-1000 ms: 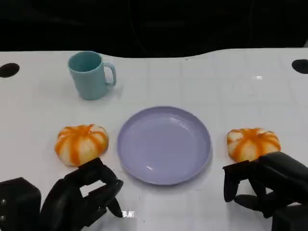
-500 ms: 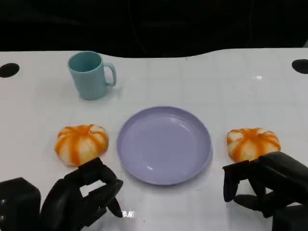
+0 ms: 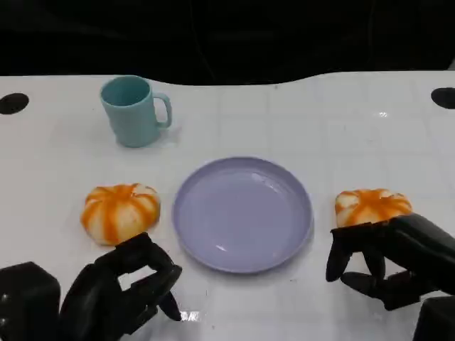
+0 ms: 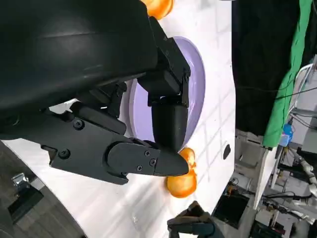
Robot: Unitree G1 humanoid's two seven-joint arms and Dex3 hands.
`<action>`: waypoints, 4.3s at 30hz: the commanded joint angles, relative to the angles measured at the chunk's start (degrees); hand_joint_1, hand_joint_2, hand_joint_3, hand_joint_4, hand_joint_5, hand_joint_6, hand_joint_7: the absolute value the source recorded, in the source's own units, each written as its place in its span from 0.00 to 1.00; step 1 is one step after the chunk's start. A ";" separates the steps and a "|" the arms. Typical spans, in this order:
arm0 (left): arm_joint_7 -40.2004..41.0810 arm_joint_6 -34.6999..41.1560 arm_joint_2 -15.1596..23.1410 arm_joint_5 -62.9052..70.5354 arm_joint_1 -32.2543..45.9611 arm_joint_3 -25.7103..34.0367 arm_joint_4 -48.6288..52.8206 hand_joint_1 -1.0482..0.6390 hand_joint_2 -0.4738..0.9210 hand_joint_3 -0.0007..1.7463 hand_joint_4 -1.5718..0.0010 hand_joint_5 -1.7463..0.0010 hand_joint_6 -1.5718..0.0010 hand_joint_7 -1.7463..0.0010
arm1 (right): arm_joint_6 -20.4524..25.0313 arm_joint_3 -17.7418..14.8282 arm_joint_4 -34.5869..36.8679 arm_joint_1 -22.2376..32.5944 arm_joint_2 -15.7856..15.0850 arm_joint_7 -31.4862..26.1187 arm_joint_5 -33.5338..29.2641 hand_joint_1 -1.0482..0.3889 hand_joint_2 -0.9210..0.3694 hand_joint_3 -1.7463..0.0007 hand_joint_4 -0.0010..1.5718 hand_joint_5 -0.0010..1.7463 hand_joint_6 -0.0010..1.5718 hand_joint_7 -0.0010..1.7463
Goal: Grasp the bread from the table and place it into the plate.
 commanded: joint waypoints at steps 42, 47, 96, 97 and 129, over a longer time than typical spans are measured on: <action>0.85 0.31 0.36 0.70 -0.61 0.36 -0.05 0.29 1.00 0.12 0.54 0.00 0.60 0.10 | 13.99 -6.32 -15.21 0.64 -8.01 -0.95 -16.81 0.52 0.16 1.00 0.01 0.13 0.14 0.01; 0.71 0.00 0.27 0.59 -0.71 0.37 0.17 0.29 1.00 0.13 0.54 0.00 0.60 0.10 | 14.02 -4.27 -12.56 -1.52 -8.55 -1.01 -20.06 0.51 0.15 1.00 0.01 0.14 0.15 0.00; 2.10 1.19 -0.24 0.99 0.16 -0.42 -2.03 0.28 1.00 0.11 0.53 0.00 0.59 0.10 | 18.85 15.96 31.08 -29.31 2.00 -4.57 -25.94 0.50 0.08 0.99 0.23 0.05 0.27 0.02; 2.05 1.18 -0.24 0.94 0.17 -0.42 -2.05 0.28 1.00 0.11 0.53 0.00 0.59 0.10 | 19.25 15.87 30.93 -29.45 1.96 -4.01 -25.75 0.50 0.07 0.99 0.25 0.06 0.30 0.03; 1.23 0.14 0.06 0.38 0.97 -0.43 -2.63 0.29 1.00 0.13 0.54 0.00 0.59 0.11 | 7.25 14.12 50.69 -34.24 6.27 -32.04 -21.26 0.72 0.30 0.51 0.56 1.00 0.49 0.88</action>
